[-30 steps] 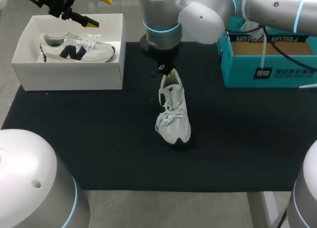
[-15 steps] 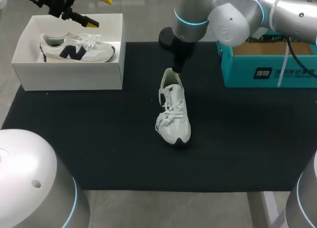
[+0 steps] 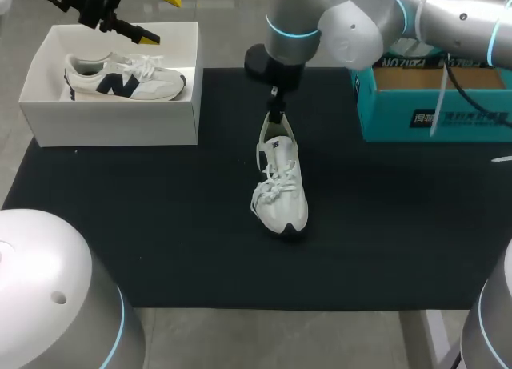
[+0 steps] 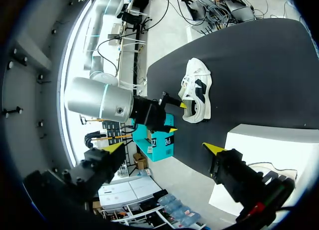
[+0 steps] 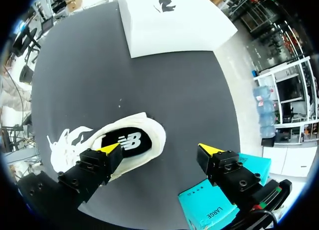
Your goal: Take the shoe out of the shoebox, open the shoe tongue, remove and reinsert the insole, then place the shoe into the shoebox
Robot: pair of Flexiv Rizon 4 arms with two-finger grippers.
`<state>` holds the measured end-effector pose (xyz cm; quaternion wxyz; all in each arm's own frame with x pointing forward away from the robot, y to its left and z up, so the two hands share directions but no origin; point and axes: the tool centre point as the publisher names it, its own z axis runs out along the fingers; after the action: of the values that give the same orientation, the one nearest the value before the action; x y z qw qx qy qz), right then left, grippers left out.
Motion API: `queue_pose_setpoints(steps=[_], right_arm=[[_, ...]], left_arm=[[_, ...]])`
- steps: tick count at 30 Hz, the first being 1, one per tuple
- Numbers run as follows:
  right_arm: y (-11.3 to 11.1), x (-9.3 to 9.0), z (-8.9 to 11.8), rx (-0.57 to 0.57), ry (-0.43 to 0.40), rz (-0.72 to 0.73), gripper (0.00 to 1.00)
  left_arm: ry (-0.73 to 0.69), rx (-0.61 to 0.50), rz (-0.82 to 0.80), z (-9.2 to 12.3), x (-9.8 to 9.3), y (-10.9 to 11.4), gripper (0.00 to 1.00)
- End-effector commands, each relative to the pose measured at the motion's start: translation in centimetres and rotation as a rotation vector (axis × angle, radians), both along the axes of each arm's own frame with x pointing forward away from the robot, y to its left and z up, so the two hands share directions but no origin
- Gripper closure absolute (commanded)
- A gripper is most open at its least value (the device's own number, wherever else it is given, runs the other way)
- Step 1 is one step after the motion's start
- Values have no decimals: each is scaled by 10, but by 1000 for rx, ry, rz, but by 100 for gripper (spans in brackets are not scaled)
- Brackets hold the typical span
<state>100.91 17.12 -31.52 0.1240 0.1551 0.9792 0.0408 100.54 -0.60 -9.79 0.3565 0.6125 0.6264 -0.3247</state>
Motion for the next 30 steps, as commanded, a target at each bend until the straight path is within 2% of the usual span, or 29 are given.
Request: queue_pose_setpoints(steps=[1,14,15,17,18,20,21,22,27,30], right_arm=[[6,9,-17,-14,4,19,0],[2,25,-61,-90,12,143,0],[1,27,-64,-84,12,142,4],[0,30,-71,-94,14,142,22],[-1,31,-72,-90,13,138,43],[-1,32,-76,-86,18,134,64],[-2,32,-76,-87,22,132,86],[-2,32,-77,-87,22,131,100],[-3,23,-73,-89,26,124,100],[-4,16,-64,-87,26,107,100]], left_arm=[[0,3,-1,0,1,0,0],[0,3,-1,0,1,0,0],[0,3,-1,0,1,0,0],[0,3,-1,0,1,0,0],[0,3,-1,0,1,0,0],[0,3,-1,0,1,0,0],[0,3,-1,0,1,0,0],[0,3,-1,0,1,0,0],[0,3,-1,0,1,0,0],[0,3,-1,0,1,0,0]])
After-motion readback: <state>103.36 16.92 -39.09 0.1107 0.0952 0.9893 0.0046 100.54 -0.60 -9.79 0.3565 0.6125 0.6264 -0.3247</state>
